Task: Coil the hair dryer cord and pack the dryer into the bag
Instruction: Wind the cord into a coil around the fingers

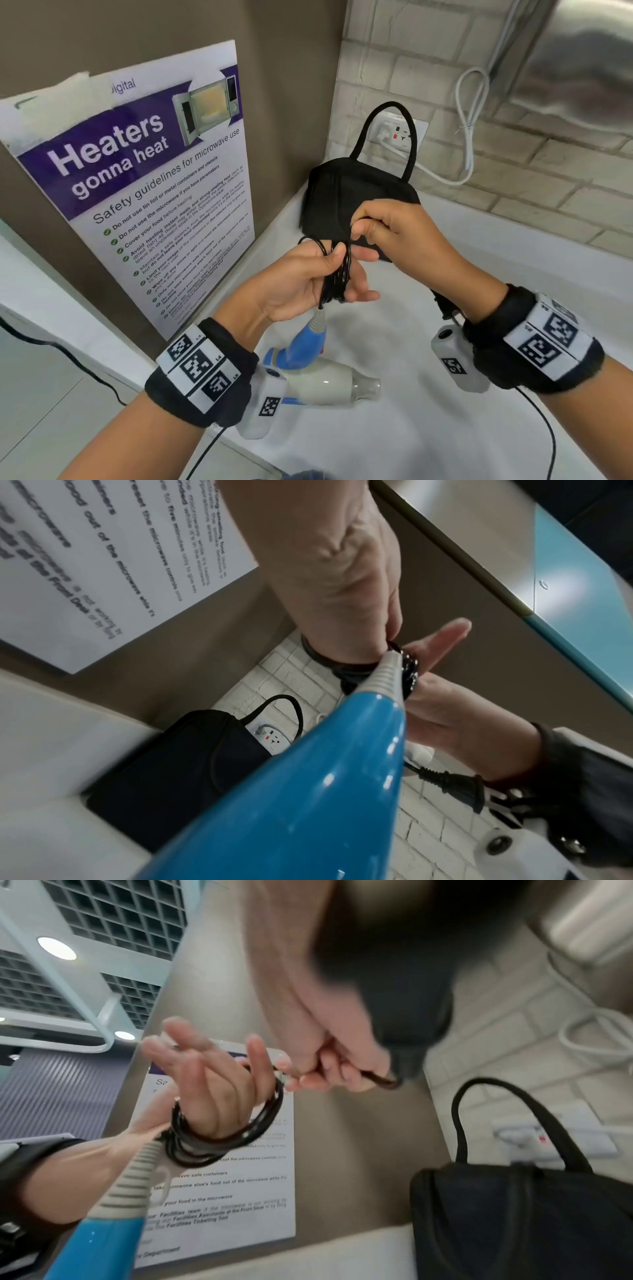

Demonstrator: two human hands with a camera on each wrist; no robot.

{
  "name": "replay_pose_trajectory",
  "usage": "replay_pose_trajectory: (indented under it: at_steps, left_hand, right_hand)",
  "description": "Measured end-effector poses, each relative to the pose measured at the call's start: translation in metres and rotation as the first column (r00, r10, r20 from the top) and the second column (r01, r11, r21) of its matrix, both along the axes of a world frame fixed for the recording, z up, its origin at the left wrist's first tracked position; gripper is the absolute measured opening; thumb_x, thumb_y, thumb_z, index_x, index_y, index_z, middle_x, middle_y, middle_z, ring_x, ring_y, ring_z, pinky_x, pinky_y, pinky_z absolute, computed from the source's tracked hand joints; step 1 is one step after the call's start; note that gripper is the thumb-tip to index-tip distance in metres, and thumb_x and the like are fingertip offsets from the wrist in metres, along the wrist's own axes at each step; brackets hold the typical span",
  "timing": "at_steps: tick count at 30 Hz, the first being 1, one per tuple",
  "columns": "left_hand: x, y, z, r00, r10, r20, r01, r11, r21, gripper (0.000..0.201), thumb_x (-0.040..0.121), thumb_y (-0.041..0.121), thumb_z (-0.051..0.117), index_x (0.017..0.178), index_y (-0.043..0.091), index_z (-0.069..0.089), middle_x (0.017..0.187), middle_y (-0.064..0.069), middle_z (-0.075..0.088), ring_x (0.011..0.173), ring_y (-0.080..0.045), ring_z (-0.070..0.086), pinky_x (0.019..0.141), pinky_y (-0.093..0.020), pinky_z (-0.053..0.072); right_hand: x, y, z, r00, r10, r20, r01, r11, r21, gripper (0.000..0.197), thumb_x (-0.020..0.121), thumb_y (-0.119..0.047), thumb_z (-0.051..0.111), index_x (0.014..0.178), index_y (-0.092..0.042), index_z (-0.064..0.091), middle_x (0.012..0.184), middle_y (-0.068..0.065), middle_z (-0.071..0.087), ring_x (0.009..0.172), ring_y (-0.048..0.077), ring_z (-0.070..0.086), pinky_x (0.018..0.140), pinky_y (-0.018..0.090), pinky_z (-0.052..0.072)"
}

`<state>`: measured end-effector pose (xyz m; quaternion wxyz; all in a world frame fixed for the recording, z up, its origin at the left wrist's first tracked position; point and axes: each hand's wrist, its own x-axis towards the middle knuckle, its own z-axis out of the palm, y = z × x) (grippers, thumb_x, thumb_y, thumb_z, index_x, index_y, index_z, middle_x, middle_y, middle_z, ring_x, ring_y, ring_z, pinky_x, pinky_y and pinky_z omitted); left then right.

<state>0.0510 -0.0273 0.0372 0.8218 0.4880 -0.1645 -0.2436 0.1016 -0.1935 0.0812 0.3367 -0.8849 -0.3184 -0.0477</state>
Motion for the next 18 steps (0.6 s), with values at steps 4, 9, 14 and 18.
replay_pose_trajectory:
  at_steps: [4, 9, 14, 18]
  left_hand:
    - [0.001, -0.003, 0.000, 0.993, -0.109, -0.051, 0.107, 0.993, -0.048, 0.026, 0.095, 0.021, 0.034, 0.091, 0.006, 0.054, 0.049, 0.006, 0.048, 0.040, -0.005, 0.041, 0.065, -0.028, 0.052]
    - [0.002, -0.001, -0.003, 0.949, -0.296, -0.104, 0.264, 0.933, -0.245, 0.019, 0.092, 0.024, 0.049, 0.077, 0.013, 0.053, 0.045, 0.012, 0.039, 0.036, -0.003, 0.030, 0.057, -0.022, 0.047]
    - [0.005, -0.002, -0.006, 0.919, -0.380, -0.107, 0.331, 0.889, -0.316, 0.019, 0.091, 0.022, 0.054, 0.075, 0.012, 0.051, 0.048, 0.007, 0.027, 0.038, -0.008, 0.025, 0.056, -0.022, 0.047]
    - [0.008, 0.005, -0.009, 0.935, -0.314, -0.165, 0.241, 0.903, -0.356, 0.017, 0.091, 0.021, 0.053, 0.076, 0.011, 0.053, 0.049, 0.008, 0.027, 0.038, -0.007, 0.025, 0.058, -0.023, 0.049]
  right_hand:
    - [0.001, 0.007, -0.018, 0.973, 0.103, -0.207, -0.089, 0.993, 0.075, 0.021, 0.096, -0.023, 0.046, 0.105, -0.019, 0.065, 0.095, -0.001, 0.061, 0.095, 0.006, 0.057, 0.086, 0.014, 0.042]
    - [-0.009, 0.004, -0.022, 0.696, 0.389, -0.603, -0.118, 0.891, 0.439, 0.039, 0.100, -0.027, 0.031, 0.132, -0.015, 0.050, 0.133, 0.006, 0.055, 0.126, 0.014, 0.049, 0.111, 0.035, 0.035]
    - [-0.017, 0.001, -0.022, 0.524, 0.485, -0.700, -0.055, 0.839, 0.541, 0.048, 0.096, -0.039, 0.030, 0.131, -0.014, 0.051, 0.127, 0.012, 0.058, 0.122, 0.022, 0.053, 0.105, 0.035, 0.042]
    - [-0.016, -0.007, -0.029, 0.678, 0.316, -0.663, -0.077, 0.929, 0.363, 0.058, 0.084, -0.062, 0.043, 0.121, -0.019, 0.056, 0.111, 0.016, 0.059, 0.102, 0.022, 0.053, 0.090, 0.039, 0.041]
